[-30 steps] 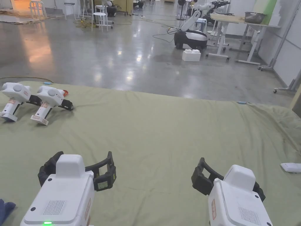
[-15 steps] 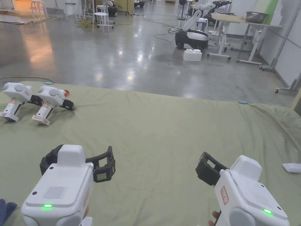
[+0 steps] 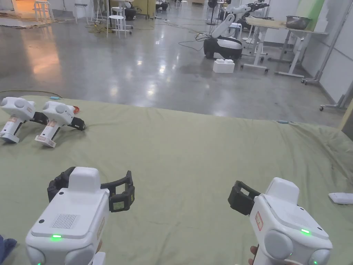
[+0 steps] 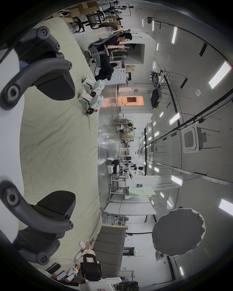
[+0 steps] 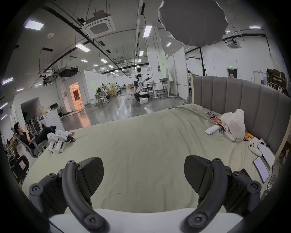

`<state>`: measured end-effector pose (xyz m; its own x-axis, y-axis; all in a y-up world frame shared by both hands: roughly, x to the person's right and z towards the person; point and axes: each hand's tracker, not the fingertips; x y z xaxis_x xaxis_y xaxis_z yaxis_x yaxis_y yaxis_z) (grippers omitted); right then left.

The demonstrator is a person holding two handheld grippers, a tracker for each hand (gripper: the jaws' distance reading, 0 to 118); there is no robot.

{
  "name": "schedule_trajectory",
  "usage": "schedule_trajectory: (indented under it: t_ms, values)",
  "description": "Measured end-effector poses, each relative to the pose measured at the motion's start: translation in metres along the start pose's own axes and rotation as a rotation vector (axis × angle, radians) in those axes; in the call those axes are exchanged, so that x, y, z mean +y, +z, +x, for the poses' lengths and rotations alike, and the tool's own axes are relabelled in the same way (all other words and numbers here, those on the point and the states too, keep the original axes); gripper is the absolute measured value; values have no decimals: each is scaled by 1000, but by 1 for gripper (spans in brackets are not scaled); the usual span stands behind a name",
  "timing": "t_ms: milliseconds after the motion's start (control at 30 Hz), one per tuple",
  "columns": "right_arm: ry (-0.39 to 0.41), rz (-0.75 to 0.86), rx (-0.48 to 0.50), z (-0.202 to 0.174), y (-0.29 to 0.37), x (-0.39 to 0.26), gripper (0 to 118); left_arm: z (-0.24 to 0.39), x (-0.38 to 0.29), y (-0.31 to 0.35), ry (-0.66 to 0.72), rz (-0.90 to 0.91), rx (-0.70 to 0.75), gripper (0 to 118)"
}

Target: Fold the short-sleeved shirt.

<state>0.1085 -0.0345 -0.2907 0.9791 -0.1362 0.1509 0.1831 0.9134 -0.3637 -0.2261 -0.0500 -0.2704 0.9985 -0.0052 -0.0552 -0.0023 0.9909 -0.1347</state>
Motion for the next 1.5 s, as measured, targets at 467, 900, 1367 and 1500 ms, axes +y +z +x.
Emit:
schedule_trajectory:
  t_ms: [467, 900, 1367, 1500]
  values:
    - [-15, 9, 56, 7, -4, 3, 105, 0, -1, 2, -16, 24, -23, 116]
    - [107, 136, 81, 16, -9, -13, 106, -6, -9, -3, 37, 12, -7, 117]
    - [195, 268, -13, 4, -4, -20, 109, -1, 0, -2, 4, 46, -4, 117]
    - [142, 260, -13, 6, -3, -19, 109, 1, 1, -1, 1, 47, 2, 117]
